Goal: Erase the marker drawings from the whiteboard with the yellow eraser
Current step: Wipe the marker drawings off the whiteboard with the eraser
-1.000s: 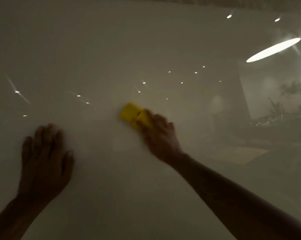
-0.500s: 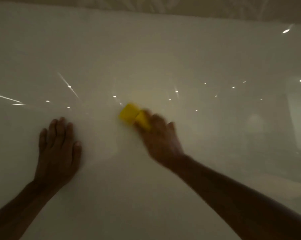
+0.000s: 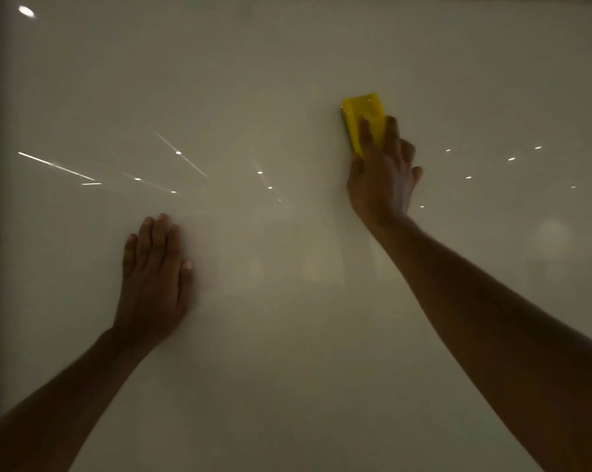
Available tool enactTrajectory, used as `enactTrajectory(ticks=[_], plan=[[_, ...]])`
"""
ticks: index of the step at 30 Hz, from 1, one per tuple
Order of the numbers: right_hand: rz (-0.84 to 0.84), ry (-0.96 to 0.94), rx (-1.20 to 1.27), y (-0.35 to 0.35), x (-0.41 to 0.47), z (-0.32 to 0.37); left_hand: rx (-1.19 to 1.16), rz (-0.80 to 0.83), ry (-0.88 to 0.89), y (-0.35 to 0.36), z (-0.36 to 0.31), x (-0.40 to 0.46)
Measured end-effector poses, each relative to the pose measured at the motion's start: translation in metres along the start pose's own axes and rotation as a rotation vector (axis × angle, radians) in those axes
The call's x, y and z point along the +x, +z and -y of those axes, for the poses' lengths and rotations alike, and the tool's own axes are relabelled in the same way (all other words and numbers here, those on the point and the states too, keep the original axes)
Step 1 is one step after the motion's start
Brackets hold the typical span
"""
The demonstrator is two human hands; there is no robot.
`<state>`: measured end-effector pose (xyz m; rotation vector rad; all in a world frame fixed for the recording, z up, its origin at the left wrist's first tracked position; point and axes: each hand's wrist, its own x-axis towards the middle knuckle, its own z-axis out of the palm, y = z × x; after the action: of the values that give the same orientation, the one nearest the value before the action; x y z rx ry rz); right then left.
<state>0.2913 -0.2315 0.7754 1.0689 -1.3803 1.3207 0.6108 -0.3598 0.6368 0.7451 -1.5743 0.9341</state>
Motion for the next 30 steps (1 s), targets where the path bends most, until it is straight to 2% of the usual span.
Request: enactTrajectory(ticks=[4,7,9,10,11,14,17,19,20,21,25,26,27,28,30], plan=[[0.079,-0.607,0.093,0.023,-0.109,0.036,0.010,-0.023,0.013,-0.001,0.004,-0.001],[0.325,-1.034,0.136,0.023,-0.199,0.023,0.014,-0.022,-0.009,-0.002,0.003,-0.003],[0.437,-1.204,0.072,0.017,-0.217,0.007,0.013,-0.008,-0.025,-0.003,0.001,-0.005],[0.431,-1.181,0.038,0.015,-0.210,-0.004,0.010,-0.003,-0.029,-0.003,0.000,-0.006],[0.406,-1.043,0.053,0.012,-0.197,-0.013,0.006,-0.003,-0.025,-0.003,-0.002,-0.007],[0.154,-0.411,-0.009,0.002,-0.152,-0.061,-0.001,-0.009,0.007,-0.002,-0.008,-0.012],[-0.056,0.194,0.034,-0.011,-0.158,-0.103,-0.016,0.002,0.040,0.000,-0.017,-0.020],[-0.094,0.383,0.021,-0.010,-0.196,-0.100,-0.033,0.016,0.062,0.002,-0.028,-0.026],[-0.087,0.344,0.017,-0.007,-0.222,-0.094,-0.041,0.020,0.067,0.003,-0.033,-0.028],[-0.054,0.222,0.017,-0.005,-0.252,-0.087,-0.048,0.023,0.070,0.004,-0.040,-0.030],[0.355,-0.550,0.074,-0.014,-0.356,-0.077,-0.063,0.027,0.100,0.011,-0.069,-0.034],[0.409,-0.685,0.064,-0.018,-0.364,-0.085,-0.063,0.029,0.107,0.013,-0.076,-0.034],[0.418,-0.725,0.054,-0.021,-0.365,-0.097,-0.066,0.033,0.110,0.015,-0.085,-0.034],[0.396,-0.662,0.051,-0.022,-0.362,-0.111,-0.075,0.039,0.111,0.017,-0.093,-0.034],[0.292,-0.349,0.047,-0.027,-0.351,-0.137,-0.102,0.054,0.112,0.021,-0.110,-0.033]])
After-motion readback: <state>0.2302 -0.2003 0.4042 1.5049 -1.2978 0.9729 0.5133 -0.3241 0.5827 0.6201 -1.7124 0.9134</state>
